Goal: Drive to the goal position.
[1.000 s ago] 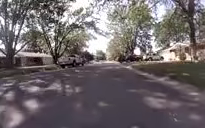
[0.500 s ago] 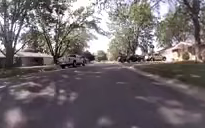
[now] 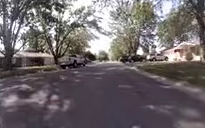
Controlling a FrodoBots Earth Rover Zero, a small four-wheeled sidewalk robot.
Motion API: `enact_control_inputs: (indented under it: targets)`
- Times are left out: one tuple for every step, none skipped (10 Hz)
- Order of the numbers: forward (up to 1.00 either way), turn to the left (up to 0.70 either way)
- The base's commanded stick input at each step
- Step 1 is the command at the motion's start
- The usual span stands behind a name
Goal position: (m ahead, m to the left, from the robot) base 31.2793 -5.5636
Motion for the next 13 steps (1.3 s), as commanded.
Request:
enact_control_inputs:
  targets:
    - [0.69,0.03]
    - [0.69,0.03]
    - [0.69,0.03]
    - [0.69,0.03]
    - [0.69,0.03]
    - [0.69,0.03]
    - [0.69,0.03]
    - [0.69,0.03]
    - [0.69,0.03]
    - [0.69,0.03]
    - [0.69,0.03]
    - [0.69,0.03]
    - [0.69,0.01]
